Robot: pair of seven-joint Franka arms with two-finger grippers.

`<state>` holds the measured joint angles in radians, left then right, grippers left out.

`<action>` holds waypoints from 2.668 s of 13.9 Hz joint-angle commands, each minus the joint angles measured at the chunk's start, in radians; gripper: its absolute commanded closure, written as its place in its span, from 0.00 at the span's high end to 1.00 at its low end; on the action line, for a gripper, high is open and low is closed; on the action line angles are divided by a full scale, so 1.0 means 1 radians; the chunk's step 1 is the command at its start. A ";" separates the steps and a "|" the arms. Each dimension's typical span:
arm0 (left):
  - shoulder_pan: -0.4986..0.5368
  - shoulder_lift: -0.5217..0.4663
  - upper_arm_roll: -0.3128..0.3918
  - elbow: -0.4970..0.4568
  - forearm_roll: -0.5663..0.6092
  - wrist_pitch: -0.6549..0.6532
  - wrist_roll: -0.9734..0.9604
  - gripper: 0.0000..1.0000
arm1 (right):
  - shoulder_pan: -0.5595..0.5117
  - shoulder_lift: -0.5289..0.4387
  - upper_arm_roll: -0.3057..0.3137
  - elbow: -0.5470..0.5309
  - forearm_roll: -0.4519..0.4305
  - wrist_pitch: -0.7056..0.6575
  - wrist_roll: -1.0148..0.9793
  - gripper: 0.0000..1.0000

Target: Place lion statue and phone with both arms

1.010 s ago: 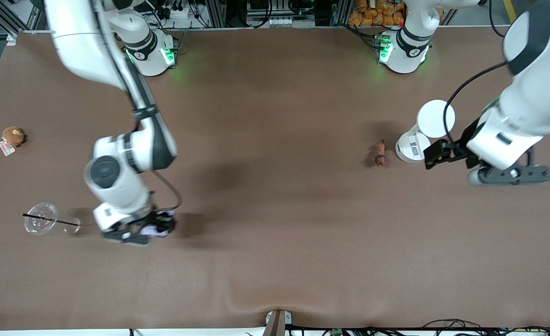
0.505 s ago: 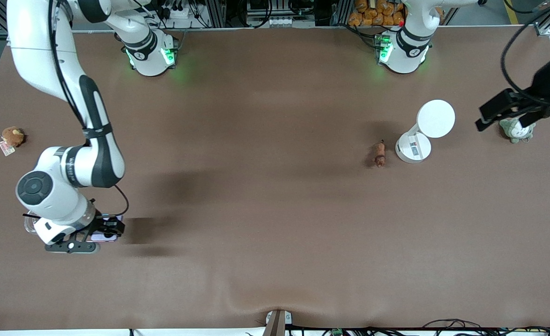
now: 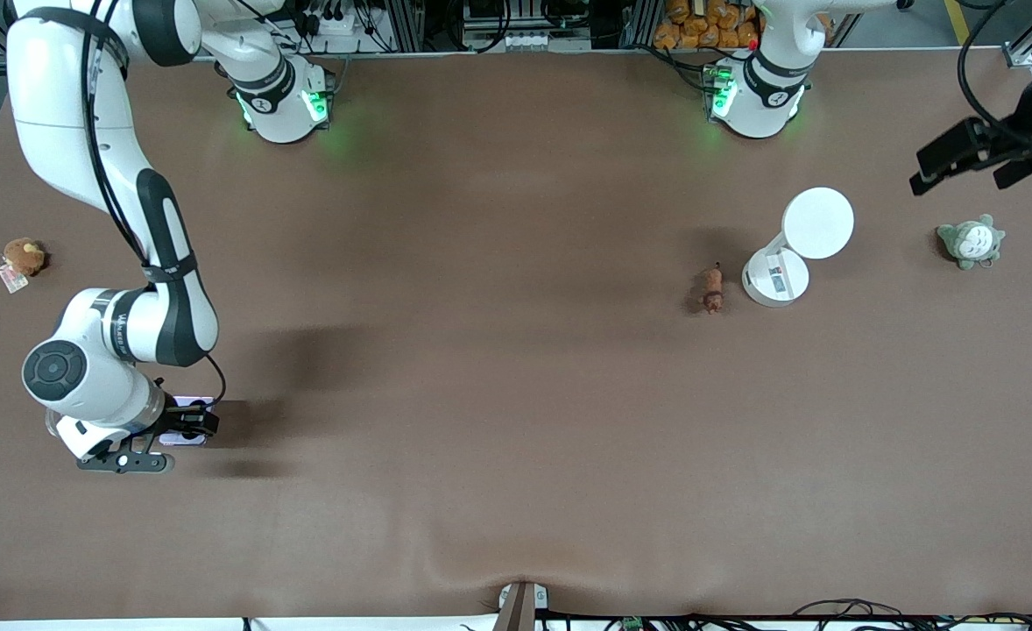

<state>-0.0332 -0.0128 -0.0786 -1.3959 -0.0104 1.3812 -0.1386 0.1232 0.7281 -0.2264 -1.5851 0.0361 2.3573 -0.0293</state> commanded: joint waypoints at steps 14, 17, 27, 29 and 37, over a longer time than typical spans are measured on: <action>0.073 -0.018 -0.010 -0.058 0.058 0.061 0.255 1.00 | -0.051 0.100 0.019 0.013 0.027 0.138 -0.018 0.99; 0.076 -0.015 -0.009 -0.060 0.060 0.059 0.255 1.00 | -0.048 0.099 0.019 0.013 0.022 0.149 -0.018 1.00; 0.076 -0.004 -0.012 -0.055 0.052 0.048 0.244 1.00 | -0.014 -0.053 0.027 0.051 0.024 -0.097 -0.049 1.00; 0.078 -0.004 -0.007 -0.058 0.044 0.047 0.249 1.00 | -0.011 -0.146 0.032 0.027 0.025 -0.208 -0.060 1.00; 0.072 -0.004 -0.013 -0.060 0.037 0.050 0.111 1.00 | -0.033 -0.548 0.032 -0.187 0.025 -0.416 -0.087 1.00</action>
<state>0.0331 -0.0206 -0.0825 -1.4690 0.0311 1.4458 0.0203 0.1076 0.2863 -0.2043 -1.7121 0.0565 1.9949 -0.0972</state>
